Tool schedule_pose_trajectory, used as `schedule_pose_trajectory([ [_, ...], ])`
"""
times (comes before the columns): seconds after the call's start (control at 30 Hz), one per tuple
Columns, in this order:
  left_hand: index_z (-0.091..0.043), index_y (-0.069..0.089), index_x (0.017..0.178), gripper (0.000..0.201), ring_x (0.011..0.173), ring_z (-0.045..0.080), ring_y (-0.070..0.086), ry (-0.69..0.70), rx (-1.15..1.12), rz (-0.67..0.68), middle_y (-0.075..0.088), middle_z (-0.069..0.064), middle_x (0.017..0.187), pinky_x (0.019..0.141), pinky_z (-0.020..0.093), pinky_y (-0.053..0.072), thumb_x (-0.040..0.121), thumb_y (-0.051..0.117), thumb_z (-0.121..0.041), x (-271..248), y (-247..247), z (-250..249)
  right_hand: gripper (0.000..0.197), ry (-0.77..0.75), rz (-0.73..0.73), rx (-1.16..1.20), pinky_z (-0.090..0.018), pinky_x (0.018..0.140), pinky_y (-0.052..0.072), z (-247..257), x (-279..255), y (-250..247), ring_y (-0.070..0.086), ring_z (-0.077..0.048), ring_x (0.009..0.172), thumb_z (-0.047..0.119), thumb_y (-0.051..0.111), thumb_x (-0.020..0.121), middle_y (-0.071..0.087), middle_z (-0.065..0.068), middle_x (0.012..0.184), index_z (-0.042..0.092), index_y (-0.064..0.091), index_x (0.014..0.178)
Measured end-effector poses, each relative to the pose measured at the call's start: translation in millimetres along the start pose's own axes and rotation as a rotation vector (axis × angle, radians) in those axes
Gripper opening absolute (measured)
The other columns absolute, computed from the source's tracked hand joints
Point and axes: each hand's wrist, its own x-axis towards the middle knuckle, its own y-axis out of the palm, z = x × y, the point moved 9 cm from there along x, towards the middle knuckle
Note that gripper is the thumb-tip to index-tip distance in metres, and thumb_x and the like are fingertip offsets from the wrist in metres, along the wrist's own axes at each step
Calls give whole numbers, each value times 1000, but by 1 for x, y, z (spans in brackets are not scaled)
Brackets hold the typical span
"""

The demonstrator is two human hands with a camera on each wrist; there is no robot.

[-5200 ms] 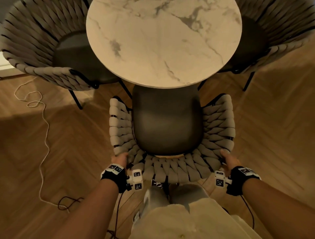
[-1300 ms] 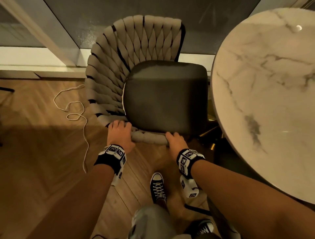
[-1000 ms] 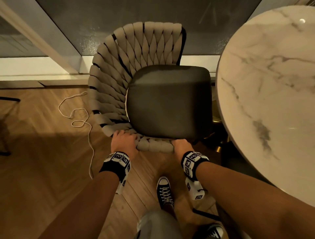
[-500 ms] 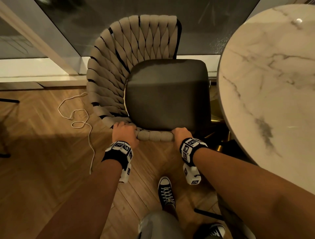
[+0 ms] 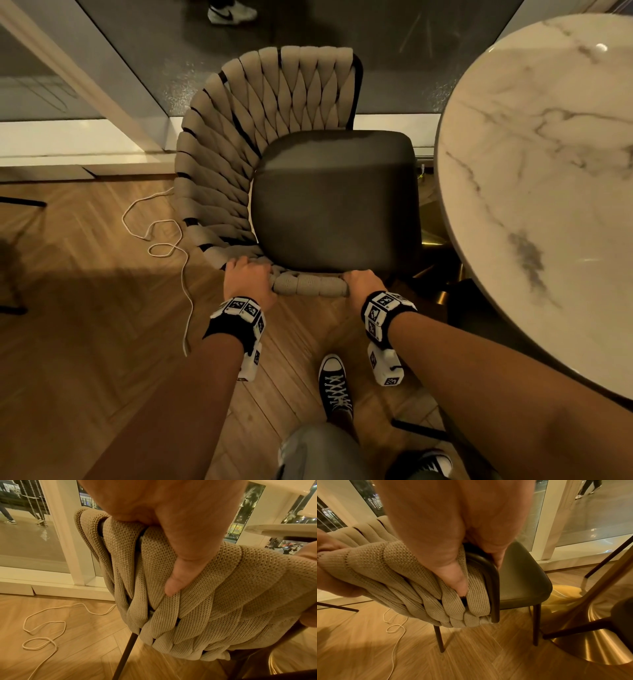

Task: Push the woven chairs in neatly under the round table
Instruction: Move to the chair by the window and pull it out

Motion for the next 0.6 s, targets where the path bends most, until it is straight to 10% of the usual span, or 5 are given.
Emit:
schedule_pose_trajectory([
  [0.6,-29,69,97,35,106,24,55,-11,9,5,71,-6,97,95,40,33,64,65,-41,-1,5,3,18,36,12,-8,-39,74,59,4,-5,1,67,-26,87,20,67,83,69,-8,101,16,66,101],
])
